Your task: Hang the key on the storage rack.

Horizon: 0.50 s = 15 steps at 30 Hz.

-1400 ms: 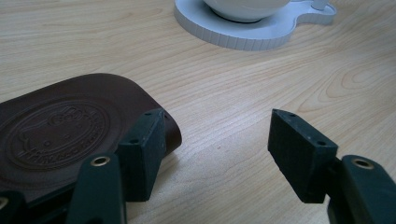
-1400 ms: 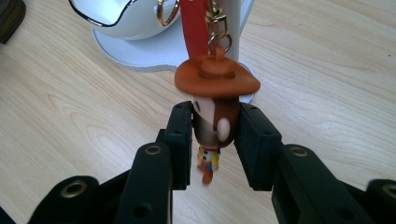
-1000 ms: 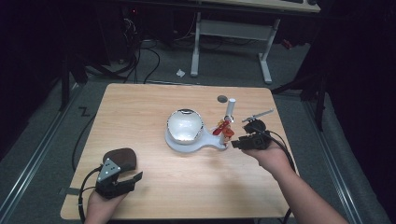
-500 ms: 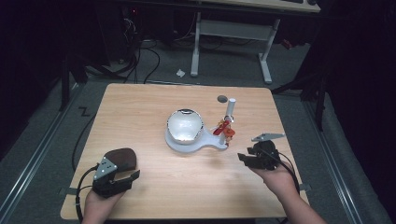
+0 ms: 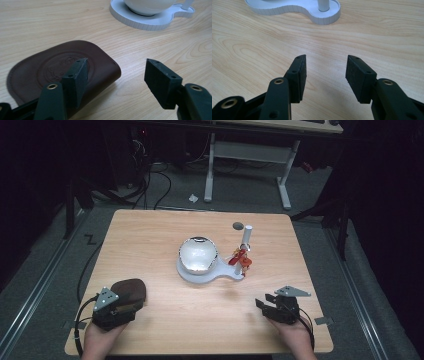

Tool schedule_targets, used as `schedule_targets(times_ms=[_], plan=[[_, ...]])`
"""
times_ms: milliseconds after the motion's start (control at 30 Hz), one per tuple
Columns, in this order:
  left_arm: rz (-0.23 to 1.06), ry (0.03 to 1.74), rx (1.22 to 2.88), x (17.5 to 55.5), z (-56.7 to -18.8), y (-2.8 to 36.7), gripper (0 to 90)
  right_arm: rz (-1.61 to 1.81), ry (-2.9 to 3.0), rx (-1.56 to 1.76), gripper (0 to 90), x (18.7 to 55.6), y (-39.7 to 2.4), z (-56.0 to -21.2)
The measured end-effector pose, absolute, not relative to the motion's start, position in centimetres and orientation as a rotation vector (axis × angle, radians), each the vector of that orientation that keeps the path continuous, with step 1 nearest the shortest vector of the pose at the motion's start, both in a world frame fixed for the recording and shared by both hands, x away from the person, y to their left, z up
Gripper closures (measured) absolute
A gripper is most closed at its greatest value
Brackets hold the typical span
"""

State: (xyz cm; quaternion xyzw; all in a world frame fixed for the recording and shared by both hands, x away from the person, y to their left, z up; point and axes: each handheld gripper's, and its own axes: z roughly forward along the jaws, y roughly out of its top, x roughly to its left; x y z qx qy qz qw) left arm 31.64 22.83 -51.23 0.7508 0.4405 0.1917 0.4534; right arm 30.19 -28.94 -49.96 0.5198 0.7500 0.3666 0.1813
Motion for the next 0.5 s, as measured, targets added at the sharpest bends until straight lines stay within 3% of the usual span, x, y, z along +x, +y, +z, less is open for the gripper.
schedule_targets(times_ms=[233,500], plan=[[0.509,1.103,1.851,31.8,-51.2,23.6,36.1,1.046,2.113,1.395,52.6,28.2,-29.3,-51.8],[0.521,1.11,1.879,32.2,-50.8,24.1,36.0,1.05,2.102,1.392,52.4,28.2,-29.9,-52.0]])
